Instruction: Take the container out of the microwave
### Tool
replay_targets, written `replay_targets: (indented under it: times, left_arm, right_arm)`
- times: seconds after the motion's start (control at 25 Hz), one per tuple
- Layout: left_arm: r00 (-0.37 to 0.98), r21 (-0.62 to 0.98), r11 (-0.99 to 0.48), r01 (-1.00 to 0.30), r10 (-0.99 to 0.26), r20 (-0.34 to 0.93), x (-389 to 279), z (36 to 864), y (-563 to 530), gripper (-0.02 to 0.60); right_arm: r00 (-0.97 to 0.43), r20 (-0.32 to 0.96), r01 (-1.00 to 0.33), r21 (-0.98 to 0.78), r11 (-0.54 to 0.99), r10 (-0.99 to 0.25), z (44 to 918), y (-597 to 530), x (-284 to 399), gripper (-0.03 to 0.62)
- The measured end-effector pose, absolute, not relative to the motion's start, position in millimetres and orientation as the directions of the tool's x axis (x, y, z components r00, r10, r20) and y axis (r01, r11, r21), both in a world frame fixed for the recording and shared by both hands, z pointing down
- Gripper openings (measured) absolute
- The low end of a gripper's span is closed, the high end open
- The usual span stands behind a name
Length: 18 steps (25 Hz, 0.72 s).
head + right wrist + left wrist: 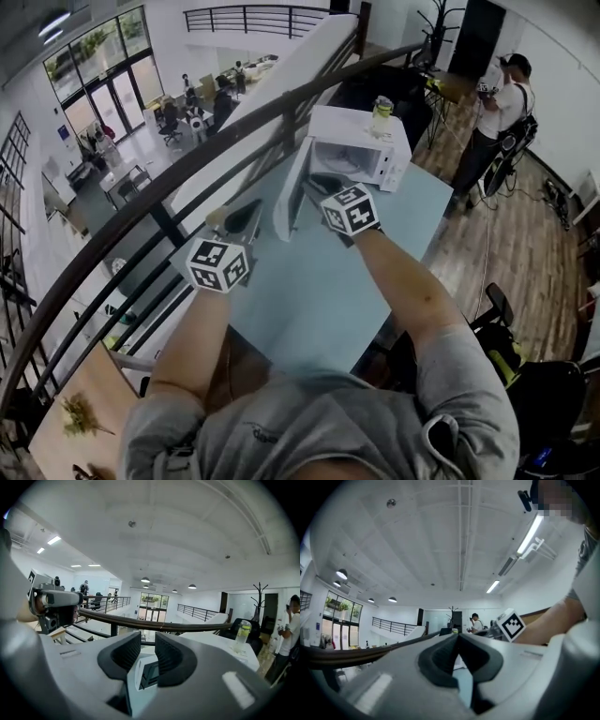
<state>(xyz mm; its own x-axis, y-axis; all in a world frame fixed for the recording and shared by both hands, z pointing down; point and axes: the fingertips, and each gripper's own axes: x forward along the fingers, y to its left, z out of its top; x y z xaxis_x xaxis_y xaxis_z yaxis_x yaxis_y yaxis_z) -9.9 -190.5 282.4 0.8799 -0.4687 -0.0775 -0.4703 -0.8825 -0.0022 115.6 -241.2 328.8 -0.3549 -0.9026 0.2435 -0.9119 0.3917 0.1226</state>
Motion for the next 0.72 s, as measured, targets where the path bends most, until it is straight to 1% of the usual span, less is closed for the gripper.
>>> replay_targets:
  times: [0.4,0.72]
  left_arm:
    - [0.908,-0.005,-0.911,-0.413,-0.412,-0.072,57,269,-105,0.026]
    - [0.906,-0.012,-0.908,-0.420,-0.418,-0.072,83,262,-44,0.026]
  right_arm:
    - [-0.255,0.226,-0.956,0.090,0.280,-0.940,321,-140,210,0.094]
    - [-0.235,0.200,-0.963,0.082,0.256,-0.951,314,-62,260,0.080]
